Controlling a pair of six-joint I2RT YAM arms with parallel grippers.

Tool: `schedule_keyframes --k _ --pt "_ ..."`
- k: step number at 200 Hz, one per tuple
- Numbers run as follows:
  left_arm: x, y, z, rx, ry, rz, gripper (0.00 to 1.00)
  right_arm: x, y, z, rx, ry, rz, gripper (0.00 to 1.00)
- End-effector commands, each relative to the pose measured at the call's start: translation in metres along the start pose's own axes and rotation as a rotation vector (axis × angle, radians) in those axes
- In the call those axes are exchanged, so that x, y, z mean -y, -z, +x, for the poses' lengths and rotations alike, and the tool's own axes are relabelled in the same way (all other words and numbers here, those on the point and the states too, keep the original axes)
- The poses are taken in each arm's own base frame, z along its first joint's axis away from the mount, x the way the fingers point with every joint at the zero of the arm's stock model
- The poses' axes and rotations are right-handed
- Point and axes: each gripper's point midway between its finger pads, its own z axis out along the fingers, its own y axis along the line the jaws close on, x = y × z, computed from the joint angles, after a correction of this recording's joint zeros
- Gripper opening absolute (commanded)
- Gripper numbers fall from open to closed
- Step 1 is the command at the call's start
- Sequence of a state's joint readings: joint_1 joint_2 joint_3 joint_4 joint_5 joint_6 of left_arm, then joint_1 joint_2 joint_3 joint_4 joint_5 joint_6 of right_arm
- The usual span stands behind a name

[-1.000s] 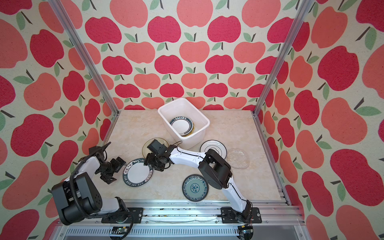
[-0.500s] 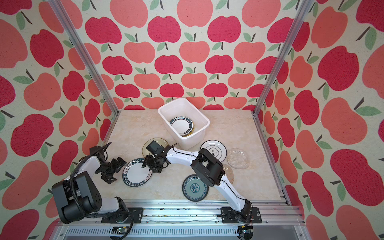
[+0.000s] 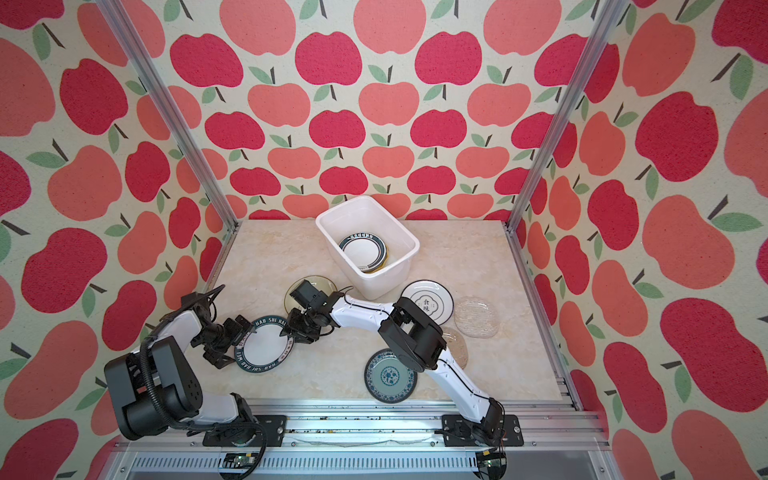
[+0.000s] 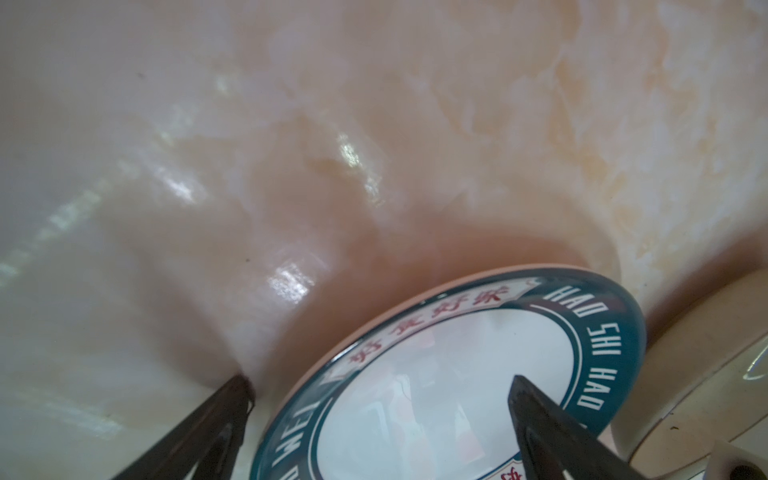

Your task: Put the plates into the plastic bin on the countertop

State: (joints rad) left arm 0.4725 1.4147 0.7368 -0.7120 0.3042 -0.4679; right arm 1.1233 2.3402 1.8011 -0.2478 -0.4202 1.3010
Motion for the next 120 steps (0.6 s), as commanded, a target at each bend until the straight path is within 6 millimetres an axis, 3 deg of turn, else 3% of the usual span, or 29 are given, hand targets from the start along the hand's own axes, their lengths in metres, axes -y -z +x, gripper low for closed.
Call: schedule_keyframes --k 1,80,120 --pt "0.003 -0.005 -0.001 -0.007 -0.029 0.01 0.99 -0.008 0.003 -0.001 -0.001 0.027 -0.041 0.44" --pt "0.004 -0.007 0.0 -0.013 -0.033 0.019 0.99 -0.025 0.001 0.0 -0.005 0.071 -0.112 0.39" --pt "0.005 -0.007 0.001 -0.015 -0.038 0.021 0.99 -0.032 -0.001 0.002 -0.016 0.09 -0.127 0.31"
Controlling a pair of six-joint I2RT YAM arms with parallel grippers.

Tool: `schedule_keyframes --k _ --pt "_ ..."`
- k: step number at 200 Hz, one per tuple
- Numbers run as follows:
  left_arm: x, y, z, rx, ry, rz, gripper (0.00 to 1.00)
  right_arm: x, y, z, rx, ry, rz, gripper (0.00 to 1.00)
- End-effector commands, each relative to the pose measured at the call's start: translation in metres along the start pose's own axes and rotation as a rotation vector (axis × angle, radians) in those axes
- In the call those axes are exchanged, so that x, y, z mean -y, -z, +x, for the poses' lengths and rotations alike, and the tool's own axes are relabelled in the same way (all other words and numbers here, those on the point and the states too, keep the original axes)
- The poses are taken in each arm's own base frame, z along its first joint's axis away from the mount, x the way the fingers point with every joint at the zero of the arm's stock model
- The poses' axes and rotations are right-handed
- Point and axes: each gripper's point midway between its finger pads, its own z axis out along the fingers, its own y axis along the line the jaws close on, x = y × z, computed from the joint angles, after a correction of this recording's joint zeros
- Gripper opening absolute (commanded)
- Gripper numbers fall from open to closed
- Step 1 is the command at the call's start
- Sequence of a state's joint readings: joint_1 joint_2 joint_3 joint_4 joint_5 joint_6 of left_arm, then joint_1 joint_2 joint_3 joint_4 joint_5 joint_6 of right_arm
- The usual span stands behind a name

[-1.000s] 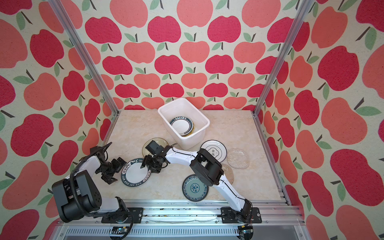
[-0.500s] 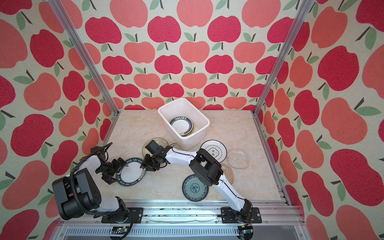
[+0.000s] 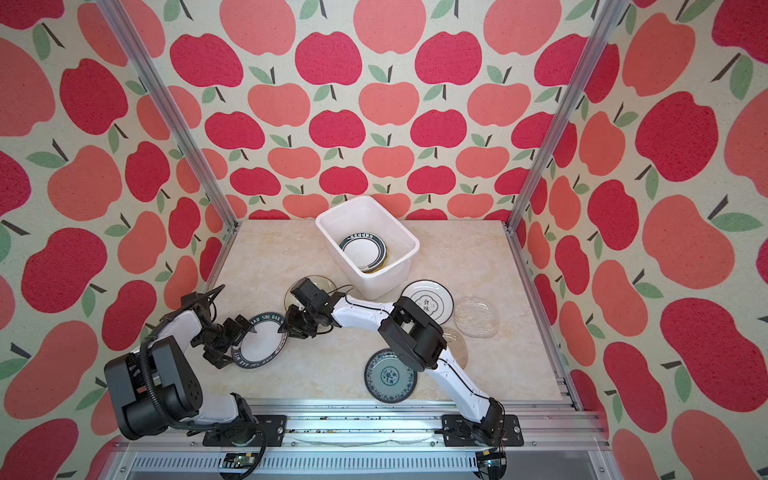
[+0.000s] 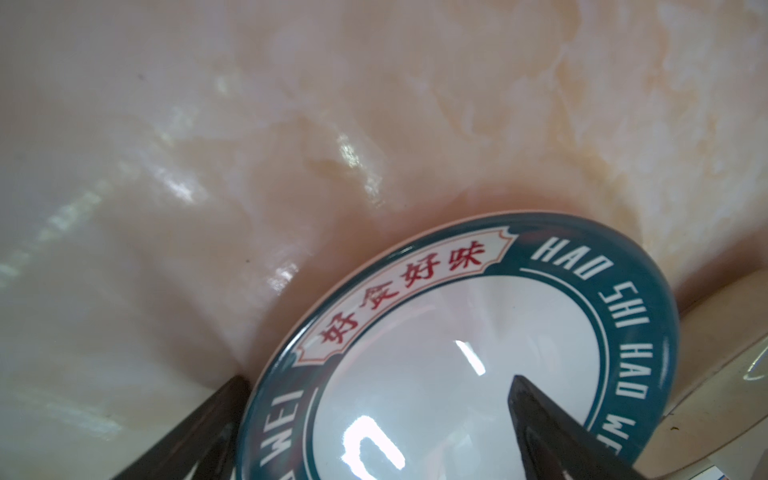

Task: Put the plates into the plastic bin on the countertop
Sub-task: 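Pinch the tilted plate's rim with the right gripper and lift it while the left withdraws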

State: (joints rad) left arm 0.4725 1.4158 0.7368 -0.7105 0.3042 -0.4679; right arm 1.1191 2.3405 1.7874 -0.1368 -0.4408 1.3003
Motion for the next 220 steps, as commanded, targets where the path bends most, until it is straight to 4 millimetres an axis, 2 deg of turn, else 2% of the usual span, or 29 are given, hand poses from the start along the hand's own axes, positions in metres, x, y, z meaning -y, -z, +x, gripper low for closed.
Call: schedule_keyframes --k 1,74,137,147,170,220 --pt "0.005 -0.007 0.001 -0.015 -0.038 0.021 0.99 -0.014 -0.003 0.007 -0.028 0.045 -0.04 0.31" --pt "0.006 -0.005 0.001 -0.014 -0.046 0.023 0.99 -0.013 -0.006 0.008 -0.04 0.039 -0.033 0.17" --pt "0.015 0.003 -0.001 0.016 -0.061 0.046 0.99 -0.011 -0.006 0.009 -0.04 0.034 -0.025 0.03" --pt "0.02 0.007 -0.002 0.028 -0.062 0.058 0.99 -0.011 -0.006 0.008 -0.039 0.034 -0.023 0.0" --pt "0.033 0.021 -0.007 0.076 -0.055 0.096 0.99 -0.015 -0.001 0.009 -0.031 0.051 -0.014 0.0" --pt "0.064 0.074 -0.016 0.239 -0.022 0.249 0.99 -0.027 0.02 0.008 0.022 0.099 0.003 0.0"
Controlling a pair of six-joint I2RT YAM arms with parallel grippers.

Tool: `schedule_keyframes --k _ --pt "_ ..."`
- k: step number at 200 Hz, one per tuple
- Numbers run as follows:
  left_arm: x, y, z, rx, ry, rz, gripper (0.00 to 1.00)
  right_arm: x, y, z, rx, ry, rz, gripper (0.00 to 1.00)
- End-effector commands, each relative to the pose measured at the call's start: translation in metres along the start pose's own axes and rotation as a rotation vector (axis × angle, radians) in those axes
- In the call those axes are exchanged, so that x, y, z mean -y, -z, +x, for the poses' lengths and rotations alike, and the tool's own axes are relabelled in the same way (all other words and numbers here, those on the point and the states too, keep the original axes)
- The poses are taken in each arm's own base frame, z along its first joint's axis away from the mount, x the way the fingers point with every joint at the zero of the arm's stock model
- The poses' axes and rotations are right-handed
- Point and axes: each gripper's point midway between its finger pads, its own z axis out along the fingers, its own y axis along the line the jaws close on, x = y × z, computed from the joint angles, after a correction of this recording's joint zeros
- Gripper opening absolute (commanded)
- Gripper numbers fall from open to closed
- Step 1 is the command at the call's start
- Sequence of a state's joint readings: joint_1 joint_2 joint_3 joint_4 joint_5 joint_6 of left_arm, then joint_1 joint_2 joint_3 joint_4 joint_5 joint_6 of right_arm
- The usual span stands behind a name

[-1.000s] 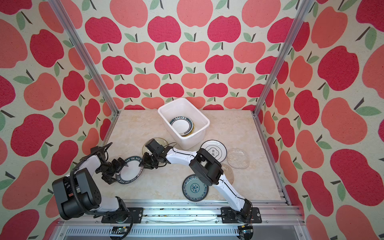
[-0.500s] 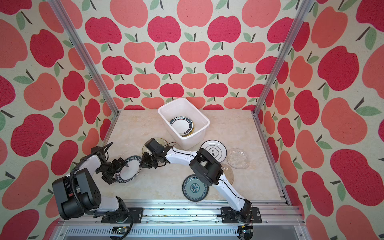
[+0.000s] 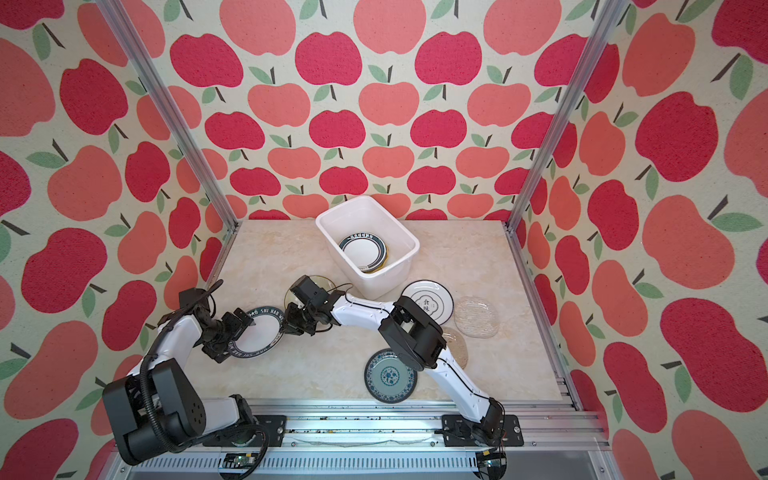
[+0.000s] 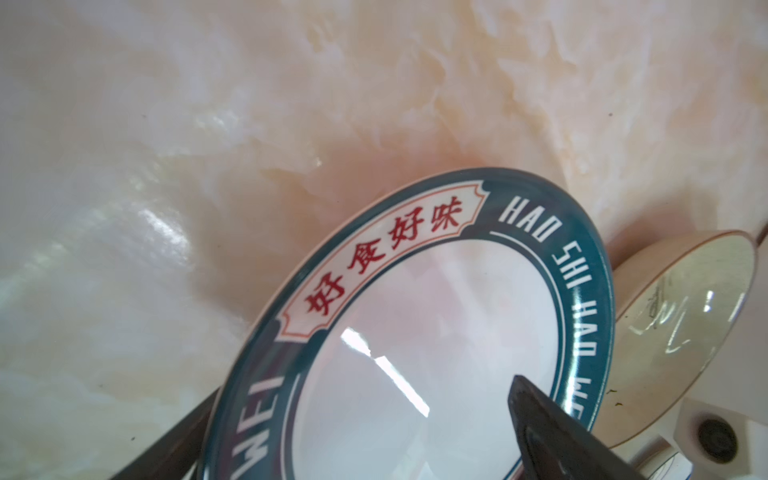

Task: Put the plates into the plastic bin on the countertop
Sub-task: 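Pinch the tilted plate's rim with the right gripper and lift it while the left withdraws, then carry the HAO SHI HAO WEI plate over the white bin with the right gripper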

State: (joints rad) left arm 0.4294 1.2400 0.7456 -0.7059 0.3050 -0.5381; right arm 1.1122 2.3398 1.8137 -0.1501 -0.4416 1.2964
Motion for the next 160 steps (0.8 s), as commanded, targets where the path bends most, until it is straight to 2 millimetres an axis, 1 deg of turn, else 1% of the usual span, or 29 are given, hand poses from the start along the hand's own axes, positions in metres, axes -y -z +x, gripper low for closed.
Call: schedule_keyframes --k 1,15,21,23,27,55,74,75,88,100,126,142,160 --pt "0.041 0.034 -0.016 0.097 0.006 0.159 0.99 -0.019 0.016 0.013 0.014 0.093 0.017 0.0" --pt "0.047 0.046 -0.014 0.129 -0.011 0.192 0.99 -0.026 0.024 0.014 0.024 0.112 0.017 0.0" --pt "0.047 0.045 -0.011 0.121 -0.012 0.191 0.99 -0.029 0.028 0.014 0.031 0.118 0.017 0.0" --pt "0.049 0.05 -0.011 0.136 -0.02 0.202 0.99 -0.03 0.03 0.014 0.034 0.119 0.018 0.0" --pt "0.05 0.053 -0.009 0.142 -0.029 0.206 0.99 -0.031 0.033 0.014 0.041 0.121 0.023 0.0" --pt "0.062 0.066 0.002 0.158 -0.082 0.259 0.99 -0.042 0.063 0.009 0.108 0.139 0.017 0.0" --pt "0.087 0.083 0.007 0.171 -0.174 0.338 0.99 -0.043 0.087 0.002 0.161 0.146 0.028 0.0" --pt "0.089 0.084 0.008 0.172 -0.179 0.341 0.99 -0.045 0.09 0.002 0.165 0.147 0.025 0.0" --pt "0.107 0.098 0.012 0.181 -0.244 0.399 0.99 -0.043 0.108 -0.005 0.207 0.153 0.043 0.0" --pt "0.119 0.111 0.015 0.195 -0.286 0.437 0.99 -0.044 0.127 -0.011 0.247 0.164 0.054 0.0" --pt "0.141 0.134 0.02 0.215 -0.339 0.527 0.99 -0.045 0.163 -0.019 0.323 0.16 0.063 0.0" --pt "0.153 0.143 0.022 0.214 -0.349 0.587 0.99 -0.047 0.182 -0.023 0.36 0.152 0.059 0.0" --pt "0.16 0.15 0.022 0.215 -0.348 0.624 0.99 -0.047 0.2 -0.027 0.389 0.15 0.069 0.0"
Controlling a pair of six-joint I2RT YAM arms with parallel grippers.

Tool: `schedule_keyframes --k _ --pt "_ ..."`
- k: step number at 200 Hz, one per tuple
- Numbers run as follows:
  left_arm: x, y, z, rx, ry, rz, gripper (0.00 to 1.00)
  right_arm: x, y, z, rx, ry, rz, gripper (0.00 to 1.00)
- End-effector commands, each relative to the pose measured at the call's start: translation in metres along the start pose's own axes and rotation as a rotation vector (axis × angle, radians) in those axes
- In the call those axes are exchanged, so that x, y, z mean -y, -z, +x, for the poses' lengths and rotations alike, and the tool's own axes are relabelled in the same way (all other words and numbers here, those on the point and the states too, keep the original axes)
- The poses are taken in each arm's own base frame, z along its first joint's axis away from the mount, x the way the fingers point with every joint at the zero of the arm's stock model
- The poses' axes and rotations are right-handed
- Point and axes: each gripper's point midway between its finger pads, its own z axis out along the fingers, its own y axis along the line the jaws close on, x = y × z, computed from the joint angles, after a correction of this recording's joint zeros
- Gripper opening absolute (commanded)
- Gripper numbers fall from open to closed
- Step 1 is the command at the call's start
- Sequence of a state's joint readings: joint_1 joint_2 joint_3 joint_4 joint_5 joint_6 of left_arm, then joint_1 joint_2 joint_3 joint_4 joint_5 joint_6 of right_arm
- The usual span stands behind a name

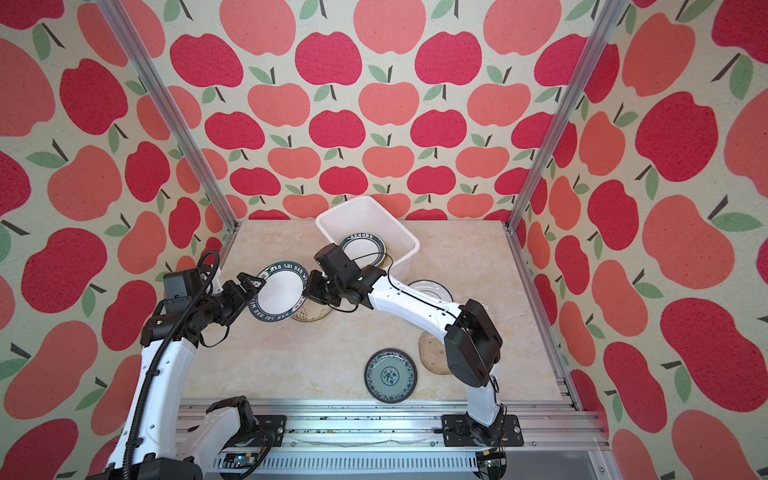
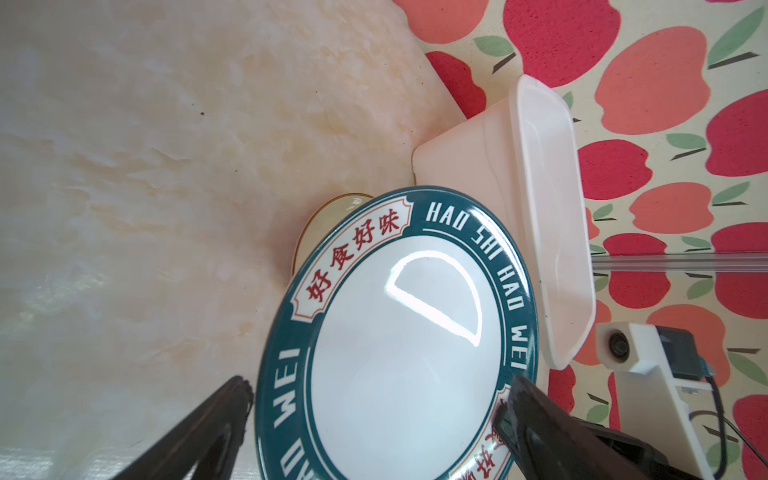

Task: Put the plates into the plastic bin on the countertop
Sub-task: 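Carry the HAO SHI HAO WEI plate over the white bin with the right gripper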

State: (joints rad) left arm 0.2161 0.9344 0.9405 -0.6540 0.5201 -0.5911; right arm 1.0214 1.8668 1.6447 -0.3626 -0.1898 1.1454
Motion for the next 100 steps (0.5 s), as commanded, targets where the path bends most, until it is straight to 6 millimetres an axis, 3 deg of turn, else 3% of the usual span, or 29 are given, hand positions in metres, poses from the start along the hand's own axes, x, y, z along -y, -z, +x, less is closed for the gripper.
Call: schedule_keyframes --k 1,54,84,100 --pt "0.029 0.007 -0.01 0.022 -0.021 0.113 0.99 0.007 0.024 -0.012 0.05 0.028 0.041 0.0" --pt "0.053 0.015 -0.012 0.024 -0.054 0.194 0.99 0.001 0.082 -0.054 0.177 -0.004 0.0 0.0" --pt "0.087 0.022 -0.003 0.007 -0.141 0.277 0.99 0.003 0.126 -0.092 0.275 -0.048 -0.027 0.0" --pt "0.105 0.023 0.006 -0.01 -0.217 0.302 0.99 0.013 0.146 -0.113 0.314 -0.072 -0.006 0.0"
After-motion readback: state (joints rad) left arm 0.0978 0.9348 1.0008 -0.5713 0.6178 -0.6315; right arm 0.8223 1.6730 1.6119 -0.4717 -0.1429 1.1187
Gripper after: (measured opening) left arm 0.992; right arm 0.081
